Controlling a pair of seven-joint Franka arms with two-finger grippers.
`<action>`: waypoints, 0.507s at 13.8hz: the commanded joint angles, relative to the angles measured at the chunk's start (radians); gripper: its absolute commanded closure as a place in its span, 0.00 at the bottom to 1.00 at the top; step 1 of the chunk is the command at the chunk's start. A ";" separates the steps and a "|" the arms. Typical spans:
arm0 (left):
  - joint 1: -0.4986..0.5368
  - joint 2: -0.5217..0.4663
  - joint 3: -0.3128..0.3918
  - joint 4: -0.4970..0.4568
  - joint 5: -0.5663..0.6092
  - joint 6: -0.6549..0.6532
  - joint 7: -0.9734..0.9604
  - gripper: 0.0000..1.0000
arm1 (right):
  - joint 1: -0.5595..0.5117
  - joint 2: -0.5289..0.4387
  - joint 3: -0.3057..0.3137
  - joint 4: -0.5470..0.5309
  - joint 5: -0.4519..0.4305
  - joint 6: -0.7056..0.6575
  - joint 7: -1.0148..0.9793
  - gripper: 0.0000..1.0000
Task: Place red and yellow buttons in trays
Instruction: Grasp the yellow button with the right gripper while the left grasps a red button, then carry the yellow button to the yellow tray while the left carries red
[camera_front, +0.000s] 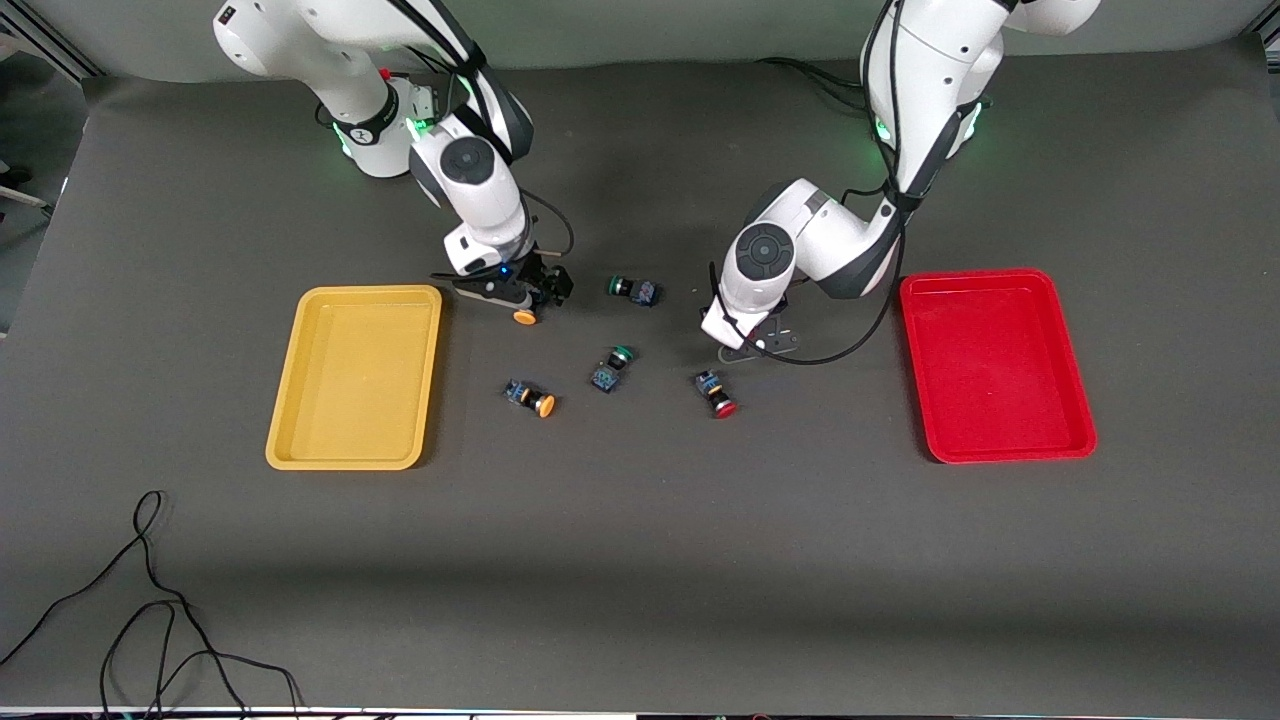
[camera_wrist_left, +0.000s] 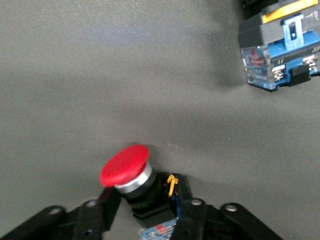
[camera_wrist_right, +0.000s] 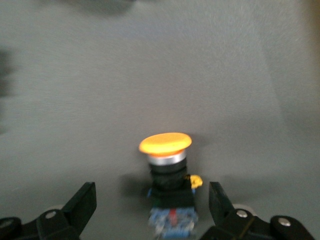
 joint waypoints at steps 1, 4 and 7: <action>0.005 -0.079 0.002 -0.015 0.002 -0.070 -0.033 1.00 | 0.015 0.028 -0.016 0.019 -0.014 0.021 0.011 0.00; 0.067 -0.175 0.002 0.043 0.004 -0.275 0.001 1.00 | 0.012 0.018 -0.017 0.021 -0.014 0.012 0.003 0.23; 0.216 -0.311 0.006 0.045 0.004 -0.484 0.242 1.00 | 0.006 -0.004 -0.026 0.024 -0.014 -0.048 -0.040 0.81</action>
